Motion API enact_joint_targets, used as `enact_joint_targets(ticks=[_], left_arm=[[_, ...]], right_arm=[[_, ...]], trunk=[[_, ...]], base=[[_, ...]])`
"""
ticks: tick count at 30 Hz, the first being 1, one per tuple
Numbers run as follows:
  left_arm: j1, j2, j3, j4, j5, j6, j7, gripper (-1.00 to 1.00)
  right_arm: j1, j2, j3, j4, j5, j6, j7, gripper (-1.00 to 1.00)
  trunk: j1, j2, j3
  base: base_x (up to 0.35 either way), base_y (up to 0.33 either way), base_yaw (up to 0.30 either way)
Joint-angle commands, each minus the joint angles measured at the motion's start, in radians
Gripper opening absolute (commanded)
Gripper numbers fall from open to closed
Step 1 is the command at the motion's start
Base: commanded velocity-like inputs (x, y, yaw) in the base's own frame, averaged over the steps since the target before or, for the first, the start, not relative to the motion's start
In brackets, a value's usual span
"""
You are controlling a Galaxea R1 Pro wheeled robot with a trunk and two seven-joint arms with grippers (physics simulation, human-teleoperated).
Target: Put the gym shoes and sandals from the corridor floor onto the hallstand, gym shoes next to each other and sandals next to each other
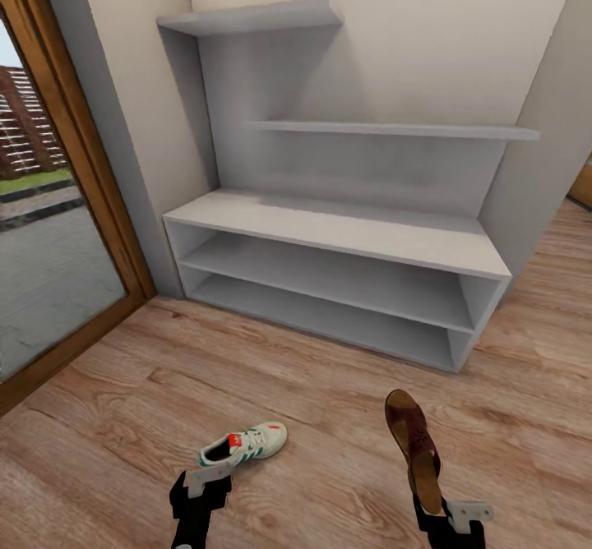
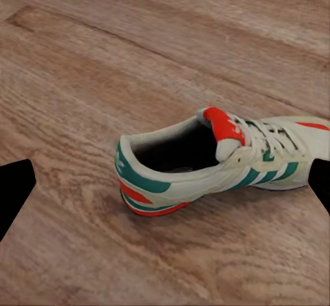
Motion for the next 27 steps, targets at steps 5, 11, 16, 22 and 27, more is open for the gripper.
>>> enact_joint_targets(ticks=[5, 11, 16, 22, 27], left_arm=[[-0.001, 0.001, -0.009, 0.001, 0.010, -0.004, 0.005, 1.00], [0.000, 0.001, -0.009, 0.001, 0.010, -0.004, 0.005, 1.00], [0.000, 0.001, -0.009, 0.001, 0.010, -0.005, 0.005, 1.00], [0.000, 0.001, -0.009, 0.001, 0.010, -0.005, 0.005, 1.00], [0.000, 0.001, -0.009, 0.000, 0.010, -0.005, 0.005, 1.00]], right_arm=[[0.000, 0.000, 0.000, 0.001, -0.012, -0.003, 0.009, -1.00], [0.000, 0.000, 0.000, 0.000, -0.013, -0.003, 0.009, -1.00], [0.000, 0.000, 0.000, 0.000, -0.013, -0.003, 0.009, -1.00], [0.000, 0.000, 0.000, 0.000, -0.013, -0.003, 0.009, -1.00], [0.000, 0.000, 0.000, 0.000, -0.013, -0.003, 0.009, -1.00]], trunk=[[0.000, 0.000, -0.001], [0.000, 0.000, -0.001], [0.000, 0.000, -0.001], [0.000, 0.000, -0.001], [0.000, 0.000, -0.001]], base=[[0.214, 0.272, 0.000], [0.235, 0.252, 0.000], [0.170, 0.160, 0.000], [0.033, 0.030, 0.000], [0.005, 0.004, 0.000]])
